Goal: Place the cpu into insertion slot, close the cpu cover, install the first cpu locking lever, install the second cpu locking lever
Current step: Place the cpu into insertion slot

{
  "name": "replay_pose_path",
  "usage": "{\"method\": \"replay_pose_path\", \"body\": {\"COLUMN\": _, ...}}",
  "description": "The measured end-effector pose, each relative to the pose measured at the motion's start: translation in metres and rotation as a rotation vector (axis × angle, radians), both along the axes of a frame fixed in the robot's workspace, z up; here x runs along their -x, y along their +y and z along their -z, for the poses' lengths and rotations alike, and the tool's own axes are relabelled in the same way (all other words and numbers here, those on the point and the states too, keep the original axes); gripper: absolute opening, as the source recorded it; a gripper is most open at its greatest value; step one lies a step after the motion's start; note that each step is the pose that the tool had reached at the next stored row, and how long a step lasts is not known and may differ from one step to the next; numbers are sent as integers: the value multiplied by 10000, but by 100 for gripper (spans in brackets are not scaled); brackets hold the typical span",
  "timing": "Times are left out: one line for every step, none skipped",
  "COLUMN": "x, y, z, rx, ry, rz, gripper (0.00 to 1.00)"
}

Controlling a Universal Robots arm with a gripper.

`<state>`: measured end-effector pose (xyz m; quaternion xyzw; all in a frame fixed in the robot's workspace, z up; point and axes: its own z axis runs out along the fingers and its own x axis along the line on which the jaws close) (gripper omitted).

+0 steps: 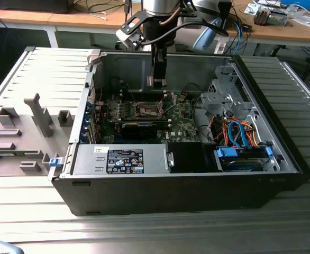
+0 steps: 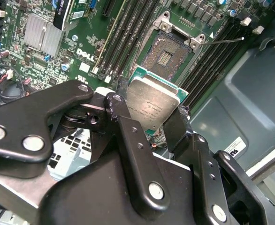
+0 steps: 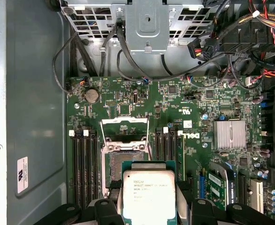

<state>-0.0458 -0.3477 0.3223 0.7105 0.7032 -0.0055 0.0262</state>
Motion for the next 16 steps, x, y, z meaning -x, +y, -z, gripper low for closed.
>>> {"method": "replay_pose_path", "body": {"x": 0, "y": 0, "z": 4, "rx": 0, "ry": 0, "rz": 0, "gripper": 55}}
{"method": "replay_pose_path", "body": {"x": 0, "y": 0, "z": 6, "rx": 1, "ry": 0, "rz": 0, "gripper": 55}}
{"method": "replay_pose_path", "body": {"x": 0, "y": 0, "z": 7, "rx": 1, "ry": 0, "rz": 0, "gripper": 55}}
{"method": "replay_pose_path", "body": {"x": 0, "y": 0, "z": 9, "rx": 1, "ry": 0, "rz": 0, "gripper": 55}}
{"method": "replay_pose_path", "body": {"x": 0, "y": 0, "z": 10, "rx": 1, "ry": 0, "rz": 0, "gripper": 55}}
{"method": "replay_pose_path", "body": {"x": 0, "y": 0, "z": 12, "rx": 2, "ry": 0, "rz": 0, "gripper": 55}}
{"method": "replay_pose_path", "body": {"x": 0, "y": 0, "z": 13, "rx": 1, "ry": 0, "rz": 0, "gripper": 55}}
{"method": "replay_pose_path", "body": {"x": 1, "y": 0, "z": 14, "rx": 1, "ry": 0, "rz": 0, "gripper": 55}}
{"method": "replay_pose_path", "body": {"x": 1, "y": 0, "z": 16, "rx": 2, "ry": 1, "rz": 0, "gripper": 55}}
{"method": "replay_pose_path", "body": {"x": 1, "y": 1, "z": 18, "rx": 3, "ry": -1, "rz": 0, "gripper": 55}}
{"method": "replay_pose_path", "body": {"x": 1, "y": 3, "z": 20, "rx": 2, "ry": -1, "rz": 1, "gripper": 55}}
{"method": "replay_pose_path", "body": {"x": 2, "y": 7, "z": 21, "rx": 3, "ry": -1, "rz": 3, "gripper": 55}}
{"method": "replay_pose_path", "body": {"x": 2, "y": 12, "z": 22, "rx": 7, "ry": 0, "rz": 1, "gripper": 55}}
{"method": "replay_pose_path", "body": {"x": 1, "y": 20, "z": 27, "rx": 8, "ry": -1, "rz": 0, "gripper": 55}}
{"method": "replay_pose_path", "body": {"x": 4, "y": 22, "z": 33, "rx": 9, "ry": 0, "rz": -2, "gripper": 55}}
{"method": "replay_pose_path", "body": {"x": 6, "y": 22, "z": 38, "rx": 10, "ry": 0, "rz": -25, "gripper": 55}}
